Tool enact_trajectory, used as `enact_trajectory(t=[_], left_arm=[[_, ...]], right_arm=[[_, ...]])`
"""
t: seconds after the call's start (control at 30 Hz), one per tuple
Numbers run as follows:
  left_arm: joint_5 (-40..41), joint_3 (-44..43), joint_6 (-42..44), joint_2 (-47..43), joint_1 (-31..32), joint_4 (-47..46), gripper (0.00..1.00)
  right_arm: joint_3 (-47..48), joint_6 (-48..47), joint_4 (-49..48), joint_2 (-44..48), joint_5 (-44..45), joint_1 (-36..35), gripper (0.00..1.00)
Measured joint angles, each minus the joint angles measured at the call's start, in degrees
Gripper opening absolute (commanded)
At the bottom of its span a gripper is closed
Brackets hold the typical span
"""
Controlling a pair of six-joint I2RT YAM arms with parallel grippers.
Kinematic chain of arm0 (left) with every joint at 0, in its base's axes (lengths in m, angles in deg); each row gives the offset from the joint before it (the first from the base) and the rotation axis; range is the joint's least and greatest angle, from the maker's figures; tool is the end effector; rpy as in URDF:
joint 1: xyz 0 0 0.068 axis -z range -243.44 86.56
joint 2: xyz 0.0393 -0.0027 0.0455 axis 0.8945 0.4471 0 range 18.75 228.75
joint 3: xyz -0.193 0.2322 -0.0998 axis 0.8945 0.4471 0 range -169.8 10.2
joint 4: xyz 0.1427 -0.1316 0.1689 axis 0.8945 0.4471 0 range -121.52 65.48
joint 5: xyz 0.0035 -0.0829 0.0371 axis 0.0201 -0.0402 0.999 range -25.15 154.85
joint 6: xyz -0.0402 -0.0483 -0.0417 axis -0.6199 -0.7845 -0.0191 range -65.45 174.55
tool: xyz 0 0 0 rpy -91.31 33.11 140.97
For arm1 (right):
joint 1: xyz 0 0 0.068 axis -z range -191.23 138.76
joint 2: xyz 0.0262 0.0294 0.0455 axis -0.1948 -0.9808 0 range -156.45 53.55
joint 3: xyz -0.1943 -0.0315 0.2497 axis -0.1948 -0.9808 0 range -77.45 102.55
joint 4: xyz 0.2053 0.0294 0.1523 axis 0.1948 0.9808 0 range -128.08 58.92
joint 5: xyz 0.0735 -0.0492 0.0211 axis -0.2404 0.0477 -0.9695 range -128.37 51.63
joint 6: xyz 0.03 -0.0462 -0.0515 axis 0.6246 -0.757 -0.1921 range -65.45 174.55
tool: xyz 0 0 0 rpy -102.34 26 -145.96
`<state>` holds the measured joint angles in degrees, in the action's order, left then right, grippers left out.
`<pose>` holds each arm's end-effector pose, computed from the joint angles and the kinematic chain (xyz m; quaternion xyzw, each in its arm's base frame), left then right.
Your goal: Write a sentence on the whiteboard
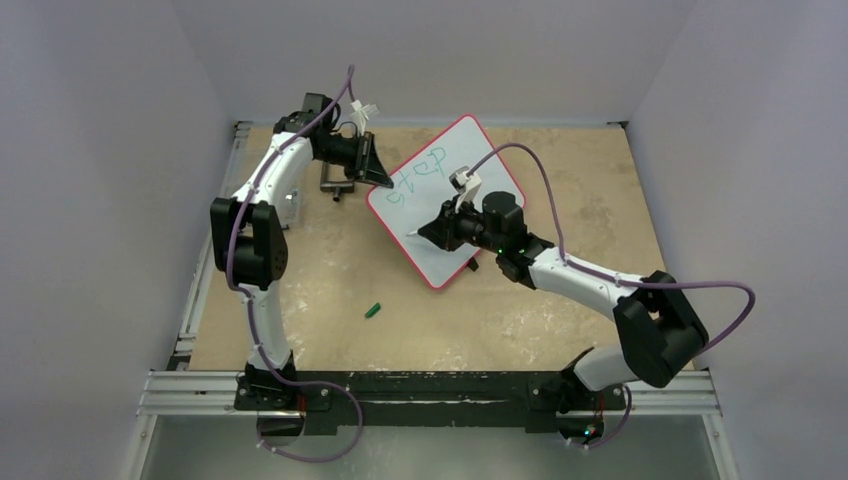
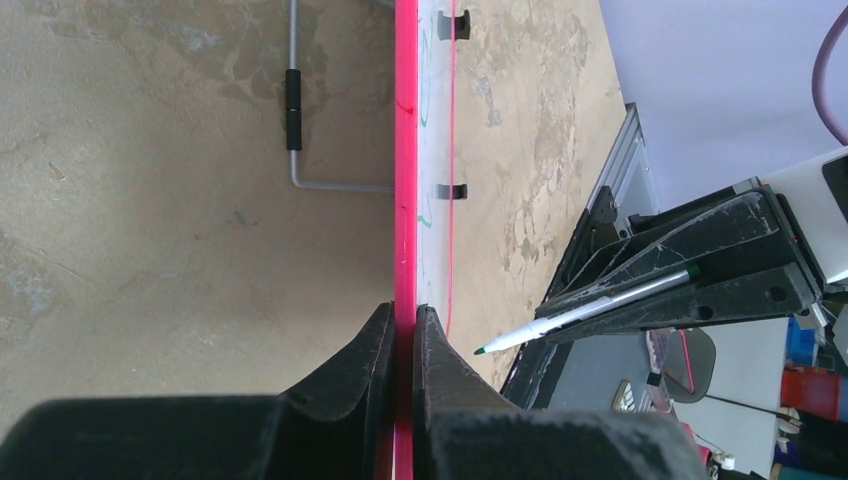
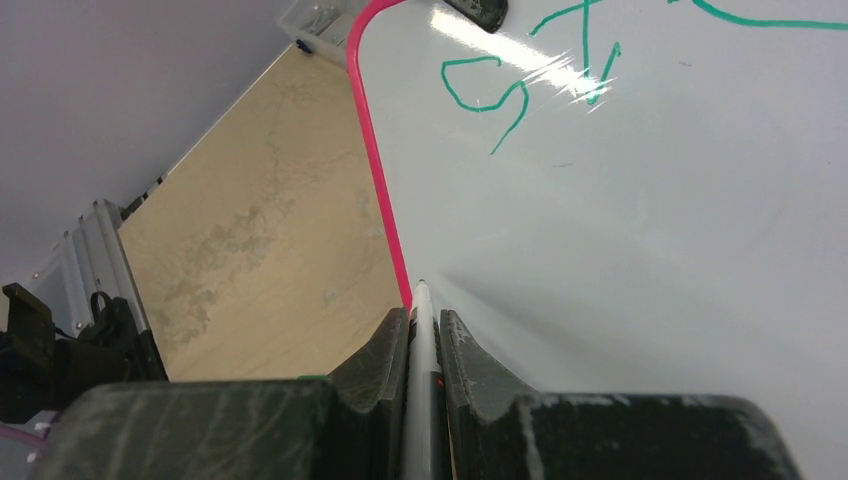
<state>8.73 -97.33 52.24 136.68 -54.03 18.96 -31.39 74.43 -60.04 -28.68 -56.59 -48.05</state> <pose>0.4512 -0.1283 0.3077 0.1709 0.8452 -0.4755 0.1741 0.2585 0.2185 0.2945 -0.2109 0.7565 0.3979 0.4743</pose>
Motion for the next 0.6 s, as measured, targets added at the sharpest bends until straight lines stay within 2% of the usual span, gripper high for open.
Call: enact_trajectory(t=[0.6], left_arm=[[3.0, 1.5, -1.1, -2.3, 0.9, -1.5, 0.00]], right_arm=[[3.9, -0.7, -0.9, -4.0, 1.3, -0.7, 0.00]])
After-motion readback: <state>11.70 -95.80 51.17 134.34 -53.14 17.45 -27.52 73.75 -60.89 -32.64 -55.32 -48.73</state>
